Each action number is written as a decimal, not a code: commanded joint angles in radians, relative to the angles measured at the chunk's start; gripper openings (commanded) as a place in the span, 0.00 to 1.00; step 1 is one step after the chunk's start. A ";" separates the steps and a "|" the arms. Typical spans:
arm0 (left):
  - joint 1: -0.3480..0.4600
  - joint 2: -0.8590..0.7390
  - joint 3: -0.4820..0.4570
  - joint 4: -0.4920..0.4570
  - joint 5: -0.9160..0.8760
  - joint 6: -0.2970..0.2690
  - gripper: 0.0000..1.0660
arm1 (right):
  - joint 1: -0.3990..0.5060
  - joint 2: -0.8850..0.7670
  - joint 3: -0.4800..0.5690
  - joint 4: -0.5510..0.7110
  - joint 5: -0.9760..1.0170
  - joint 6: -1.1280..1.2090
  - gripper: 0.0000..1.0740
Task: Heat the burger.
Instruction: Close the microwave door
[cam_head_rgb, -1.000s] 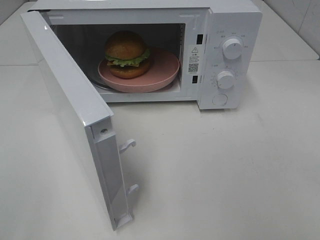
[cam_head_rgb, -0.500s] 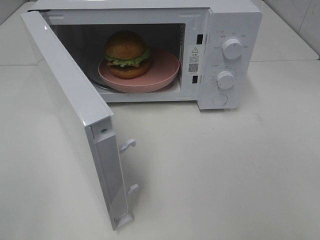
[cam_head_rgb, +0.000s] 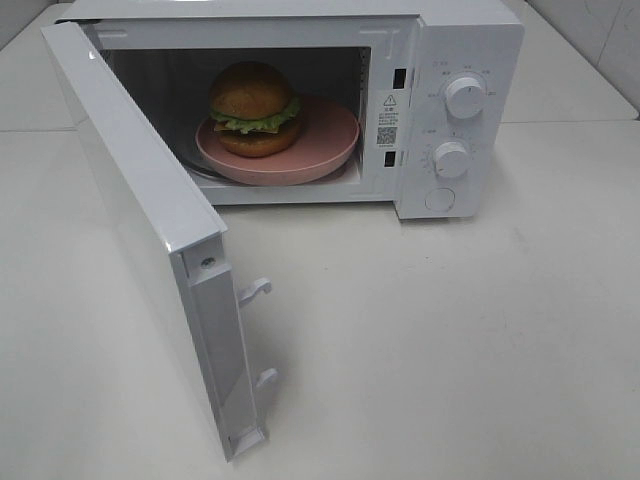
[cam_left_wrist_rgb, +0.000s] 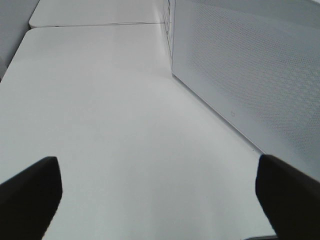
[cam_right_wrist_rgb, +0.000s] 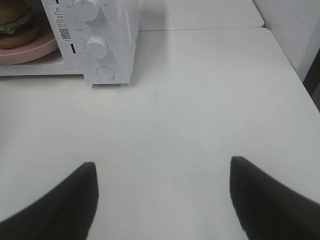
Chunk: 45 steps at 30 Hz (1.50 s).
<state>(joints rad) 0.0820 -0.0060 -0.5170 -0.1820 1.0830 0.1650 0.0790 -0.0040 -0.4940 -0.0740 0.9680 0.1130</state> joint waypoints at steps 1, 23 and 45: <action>0.001 -0.002 0.000 -0.004 -0.013 -0.001 0.92 | -0.006 -0.027 0.003 -0.001 -0.007 -0.011 0.64; 0.001 -0.002 0.000 -0.004 -0.013 -0.001 0.92 | -0.006 -0.027 0.003 -0.001 -0.007 -0.011 0.63; -0.014 -0.002 -0.016 0.008 -0.049 -0.061 0.92 | -0.006 -0.027 0.003 -0.001 -0.007 -0.011 0.63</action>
<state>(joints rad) 0.0740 -0.0060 -0.5250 -0.1730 1.0550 0.1150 0.0790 -0.0040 -0.4940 -0.0740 0.9680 0.1120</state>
